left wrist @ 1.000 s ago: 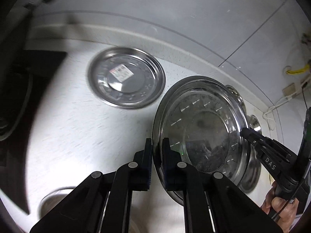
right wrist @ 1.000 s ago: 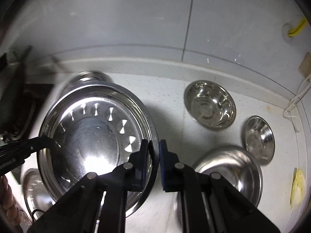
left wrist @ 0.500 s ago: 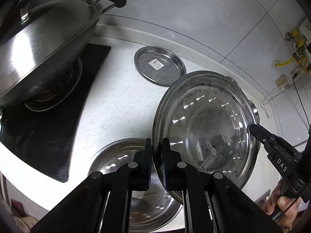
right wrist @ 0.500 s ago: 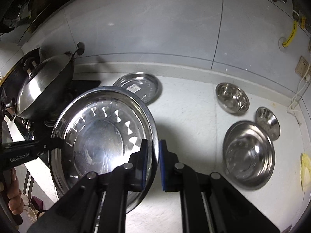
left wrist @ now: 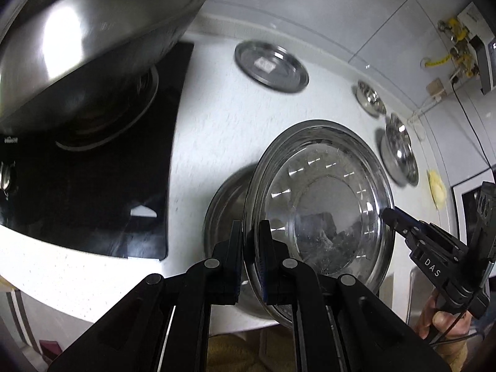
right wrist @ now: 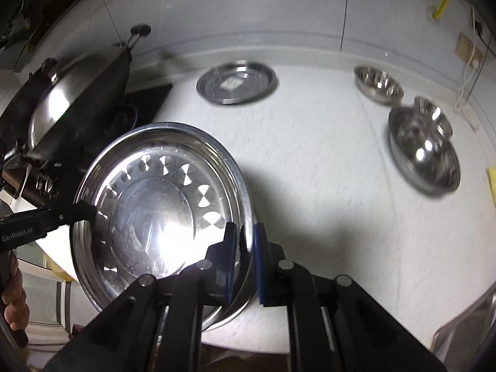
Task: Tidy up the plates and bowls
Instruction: 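Lower the held plate with both grippers onto another steel plate, then open the right gripper while the left gripper opens, releasing the plate, then grasp the rim of the stacked plates with both grippers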
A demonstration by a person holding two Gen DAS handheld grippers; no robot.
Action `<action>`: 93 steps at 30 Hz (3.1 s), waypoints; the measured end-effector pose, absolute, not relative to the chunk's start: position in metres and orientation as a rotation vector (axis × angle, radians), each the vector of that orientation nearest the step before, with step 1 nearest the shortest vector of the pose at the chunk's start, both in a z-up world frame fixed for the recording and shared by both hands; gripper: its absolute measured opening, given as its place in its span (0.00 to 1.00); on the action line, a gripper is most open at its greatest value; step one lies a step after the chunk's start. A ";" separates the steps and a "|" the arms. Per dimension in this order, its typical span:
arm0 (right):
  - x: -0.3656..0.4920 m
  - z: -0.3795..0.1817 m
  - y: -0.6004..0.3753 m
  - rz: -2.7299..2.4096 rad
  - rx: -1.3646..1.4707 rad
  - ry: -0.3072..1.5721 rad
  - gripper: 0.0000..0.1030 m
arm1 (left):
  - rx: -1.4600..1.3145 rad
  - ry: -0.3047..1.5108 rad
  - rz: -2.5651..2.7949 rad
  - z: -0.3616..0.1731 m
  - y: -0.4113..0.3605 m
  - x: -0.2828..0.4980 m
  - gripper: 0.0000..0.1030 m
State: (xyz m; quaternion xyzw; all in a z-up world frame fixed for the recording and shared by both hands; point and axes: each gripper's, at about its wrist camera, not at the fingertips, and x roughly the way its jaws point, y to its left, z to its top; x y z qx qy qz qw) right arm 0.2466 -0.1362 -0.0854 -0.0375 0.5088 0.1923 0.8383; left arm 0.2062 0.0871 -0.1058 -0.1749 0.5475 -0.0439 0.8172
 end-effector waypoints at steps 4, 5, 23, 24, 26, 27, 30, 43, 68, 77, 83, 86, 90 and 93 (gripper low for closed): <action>0.241 -0.099 -0.127 0.409 -0.110 1.109 0.10 | -0.361 1.205 -0.080 -0.125 0.089 0.204 0.06; 0.243 -0.101 -0.127 0.413 -0.111 1.116 0.10 | -0.364 1.218 -0.076 -0.132 0.089 0.205 0.06; 0.270 -0.152 -0.125 0.499 -0.206 1.207 0.10 | -0.348 1.272 0.059 -0.185 0.070 0.212 0.06; 0.271 -0.152 -0.125 0.504 -0.207 1.205 0.10 | -0.349 1.270 0.064 -0.185 0.070 0.211 0.07; 0.271 -0.152 -0.125 0.514 -0.219 1.199 0.10 | -0.351 1.266 0.077 -0.187 0.067 0.211 0.07; 0.272 -0.152 -0.124 0.519 -0.231 1.196 0.10 | -0.355 1.262 0.081 -0.188 0.068 0.211 0.07; 0.270 -0.151 -0.121 0.540 -0.257 1.190 0.13 | -0.354 1.249 0.101 -0.188 0.067 0.208 0.07; 0.265 -0.132 -0.122 0.567 -0.284 1.133 0.13 | -0.305 1.140 0.138 -0.166 0.065 0.195 0.12; 0.554 -0.145 -0.085 0.531 -0.030 1.119 0.49 | -0.245 1.168 0.248 -0.184 0.066 0.514 0.69; 0.598 -0.181 -0.077 0.542 0.067 1.188 0.34 | -0.390 1.156 0.191 -0.204 0.094 0.545 0.43; 0.597 -0.185 -0.062 0.537 0.019 1.170 0.12 | -0.357 1.139 0.180 -0.205 0.096 0.547 0.08; 0.595 -0.185 -0.063 0.533 0.023 1.167 0.11 | -0.376 1.123 0.162 -0.205 0.099 0.541 0.07; 0.585 -0.176 -0.075 0.530 0.019 1.149 0.11 | -0.389 1.112 0.145 -0.203 0.094 0.530 0.07; 0.573 -0.162 -0.084 0.522 0.015 1.121 0.11 | -0.380 1.093 0.130 -0.192 0.088 0.519 0.07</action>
